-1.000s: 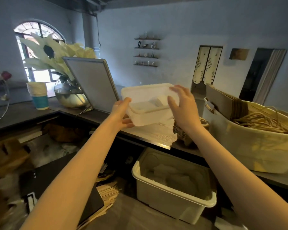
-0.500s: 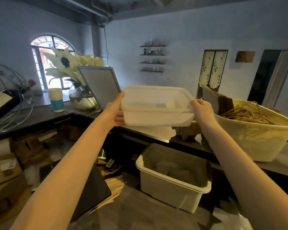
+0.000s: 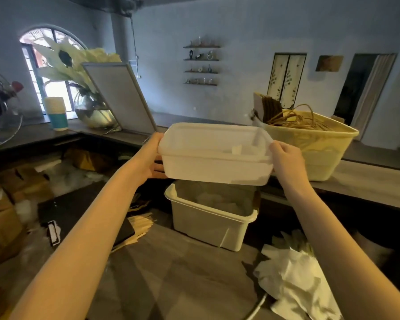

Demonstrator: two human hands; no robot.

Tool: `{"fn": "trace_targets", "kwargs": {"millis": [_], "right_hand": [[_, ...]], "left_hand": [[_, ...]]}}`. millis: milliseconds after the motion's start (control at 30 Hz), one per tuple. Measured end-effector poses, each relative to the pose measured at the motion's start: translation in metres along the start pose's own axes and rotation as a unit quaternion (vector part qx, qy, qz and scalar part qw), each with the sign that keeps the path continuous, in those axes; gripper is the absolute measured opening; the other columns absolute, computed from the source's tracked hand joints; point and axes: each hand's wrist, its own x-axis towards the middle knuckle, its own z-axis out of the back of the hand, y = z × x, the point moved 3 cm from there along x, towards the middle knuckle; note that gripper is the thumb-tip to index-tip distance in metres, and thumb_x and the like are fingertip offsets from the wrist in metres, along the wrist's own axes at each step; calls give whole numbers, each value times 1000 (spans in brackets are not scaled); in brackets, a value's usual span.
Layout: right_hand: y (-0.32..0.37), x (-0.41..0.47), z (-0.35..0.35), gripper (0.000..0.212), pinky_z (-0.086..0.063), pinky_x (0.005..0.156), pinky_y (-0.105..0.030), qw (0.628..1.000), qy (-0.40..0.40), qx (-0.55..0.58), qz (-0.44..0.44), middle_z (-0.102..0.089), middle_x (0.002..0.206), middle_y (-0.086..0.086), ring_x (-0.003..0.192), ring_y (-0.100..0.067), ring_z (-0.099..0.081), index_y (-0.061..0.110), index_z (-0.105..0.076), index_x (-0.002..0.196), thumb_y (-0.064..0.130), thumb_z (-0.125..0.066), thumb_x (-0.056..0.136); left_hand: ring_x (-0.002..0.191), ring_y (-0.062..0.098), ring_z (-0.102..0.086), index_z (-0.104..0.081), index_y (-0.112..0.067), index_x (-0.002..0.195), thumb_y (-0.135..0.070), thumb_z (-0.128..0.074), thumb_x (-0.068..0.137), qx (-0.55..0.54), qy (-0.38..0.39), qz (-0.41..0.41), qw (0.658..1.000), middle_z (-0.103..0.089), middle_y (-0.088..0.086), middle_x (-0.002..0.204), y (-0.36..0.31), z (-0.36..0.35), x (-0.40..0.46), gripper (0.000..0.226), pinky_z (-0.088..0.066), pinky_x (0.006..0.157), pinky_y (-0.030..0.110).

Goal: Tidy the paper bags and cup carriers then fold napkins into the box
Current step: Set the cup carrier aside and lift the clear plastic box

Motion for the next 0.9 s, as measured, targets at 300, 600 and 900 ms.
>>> {"fn": "trace_targets", "kwargs": {"millis": [300,600,900], "right_hand": [[-78,-39,-16,36,-48,82,-43,999,4,32,-13,-63,105,-13,101,-26,-56,12,-65,107,32,-42,89],[-149,-86,-24,10,-41,60,-19,998,-7,-45,33,-50,81,9,73,-3,-48,26,-50,100,26,-40,98],[-192,-156,-8,32,-47,64,-30,983,-14,-167,69,-60,99,-8,97,-24,-55,14,-63,105,32,-40,93]], "left_hand": [[95,25,-60,-55,-29,99,-53,-31,93,28,-8,-54,998,-60,6,106,82,-10,-1,34,-51,72,34],[96,26,-59,-51,-26,114,-51,-30,96,46,27,-56,997,-58,7,107,173,-19,-5,38,-51,74,35],[92,26,-64,-52,-21,119,-48,-29,98,63,37,-75,995,-63,10,105,230,-19,-60,40,-54,68,34]]}}
